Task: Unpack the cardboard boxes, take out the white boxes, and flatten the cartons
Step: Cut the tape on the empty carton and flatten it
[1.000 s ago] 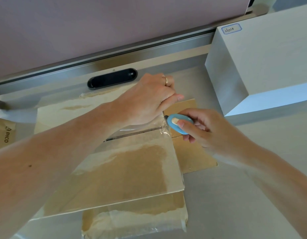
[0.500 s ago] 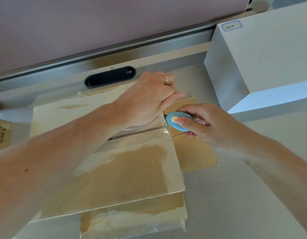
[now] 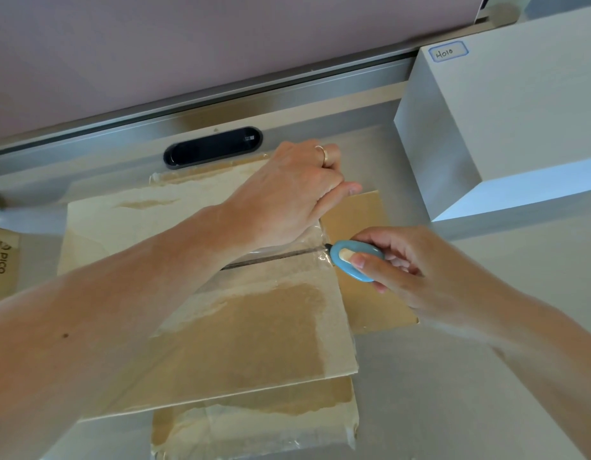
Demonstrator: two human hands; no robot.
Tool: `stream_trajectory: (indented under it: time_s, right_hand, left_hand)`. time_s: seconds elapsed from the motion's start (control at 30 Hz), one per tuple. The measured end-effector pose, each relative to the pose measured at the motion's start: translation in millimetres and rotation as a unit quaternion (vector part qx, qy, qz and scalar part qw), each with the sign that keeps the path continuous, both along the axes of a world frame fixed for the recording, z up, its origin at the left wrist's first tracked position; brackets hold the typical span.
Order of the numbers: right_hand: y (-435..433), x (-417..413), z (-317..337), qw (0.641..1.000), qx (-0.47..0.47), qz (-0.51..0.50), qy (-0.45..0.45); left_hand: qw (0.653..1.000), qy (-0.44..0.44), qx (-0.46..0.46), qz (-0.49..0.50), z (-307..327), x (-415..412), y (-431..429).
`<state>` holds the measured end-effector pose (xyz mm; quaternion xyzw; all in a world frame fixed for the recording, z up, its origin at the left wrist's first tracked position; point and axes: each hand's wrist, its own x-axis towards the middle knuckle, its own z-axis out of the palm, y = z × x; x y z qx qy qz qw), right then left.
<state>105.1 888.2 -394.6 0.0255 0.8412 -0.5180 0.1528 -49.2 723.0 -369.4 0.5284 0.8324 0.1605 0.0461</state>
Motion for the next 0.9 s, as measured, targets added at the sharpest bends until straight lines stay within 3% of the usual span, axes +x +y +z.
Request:
stream_trajectory:
  time_s: [0.27, 0.43, 0.53, 0.67, 0.77, 0.9]
  right_hand:
    - [0, 23, -1, 0.999, -0.034, -0.011, -0.016]
    - [-2, 33, -5, 0.990, -0.088, -0.113, 0.010]
    - [-4, 35, -9, 0.981, -0.136, -0.137, -0.010]
    - [-9, 41, -16, 0.970, -0.168, -0.175, -0.007]
    - [-6, 40, -15, 0.959, -0.201, -0.198, 0.003]
    - [-4, 38, -11, 0.944, -0.259, -0.206, -0.013]
  left_hand:
    - [1.000, 0.010, 0.009, 0.005, -8, -3, -1]
    - [1.000, -0.006, 0.022, 0.002, -5, -5, -1]
    - [0.996, 0.057, 0.063, -0.009, 7, 5, -10]
    - [0.985, 0.074, 0.108, -0.113, 12, 56, -36]
    - [0.979, 0.036, 0.045, -0.196, 4, 82, -50]
    - [0.975, 0.051, 0.006, -0.214, 2, 87, -55]
